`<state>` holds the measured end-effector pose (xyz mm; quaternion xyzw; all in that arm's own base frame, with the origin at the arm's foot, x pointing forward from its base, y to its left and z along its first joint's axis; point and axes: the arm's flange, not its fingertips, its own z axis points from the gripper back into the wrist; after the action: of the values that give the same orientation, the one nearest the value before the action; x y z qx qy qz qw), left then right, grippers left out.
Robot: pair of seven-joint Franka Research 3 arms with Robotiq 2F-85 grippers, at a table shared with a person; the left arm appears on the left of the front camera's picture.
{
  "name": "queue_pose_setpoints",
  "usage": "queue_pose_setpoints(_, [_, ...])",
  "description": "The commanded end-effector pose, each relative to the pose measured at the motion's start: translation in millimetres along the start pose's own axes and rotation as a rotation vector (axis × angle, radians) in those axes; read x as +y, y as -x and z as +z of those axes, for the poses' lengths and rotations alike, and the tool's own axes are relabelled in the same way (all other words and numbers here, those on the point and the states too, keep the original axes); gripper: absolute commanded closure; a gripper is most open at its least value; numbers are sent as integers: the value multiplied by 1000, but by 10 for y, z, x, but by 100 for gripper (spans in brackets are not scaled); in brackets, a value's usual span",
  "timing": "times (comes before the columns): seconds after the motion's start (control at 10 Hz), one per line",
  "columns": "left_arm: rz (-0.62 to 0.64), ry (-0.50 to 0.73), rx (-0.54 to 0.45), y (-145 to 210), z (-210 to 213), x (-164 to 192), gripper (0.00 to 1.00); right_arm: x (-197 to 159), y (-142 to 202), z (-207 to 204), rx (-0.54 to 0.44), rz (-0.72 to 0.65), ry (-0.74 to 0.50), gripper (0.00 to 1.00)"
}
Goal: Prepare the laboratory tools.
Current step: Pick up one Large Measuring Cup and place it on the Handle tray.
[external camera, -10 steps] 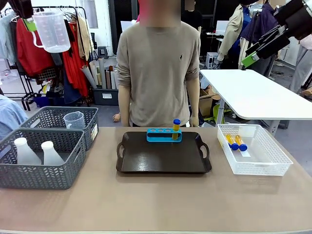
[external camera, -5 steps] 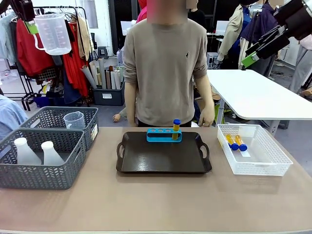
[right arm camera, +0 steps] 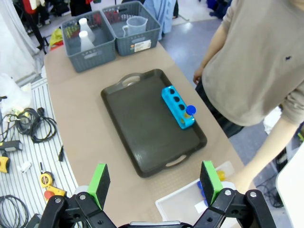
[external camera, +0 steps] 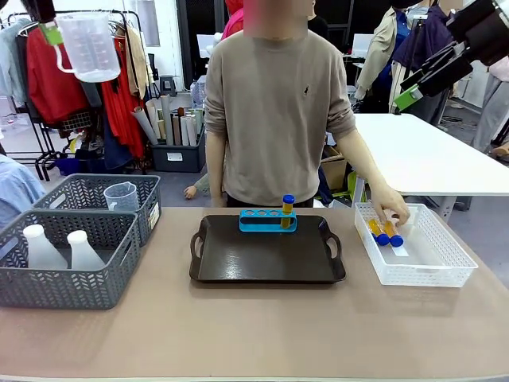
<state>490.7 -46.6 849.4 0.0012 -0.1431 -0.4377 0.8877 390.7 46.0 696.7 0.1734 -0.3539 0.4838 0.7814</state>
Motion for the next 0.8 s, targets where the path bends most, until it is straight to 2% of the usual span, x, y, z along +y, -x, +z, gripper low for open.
queue_pose_setpoints(0.0, [-144,46,-63,-215,149,-196,100,-1,-16,2,-22,2,-12,0])
queue_pose_setpoints(0.2, [-280,54,-90,-576,68,-603,100,-1,-16,2,-22,2,-12,0])
queue_pose_setpoints(0.5, [-438,141,-53,-1062,-606,-918,100,-1,-16,2,-22,2,-12,0])
queue_pose_setpoints(0.7, [-550,66,-56,-1442,-1121,-1259,100,-1,-16,2,-22,2,-12,0])
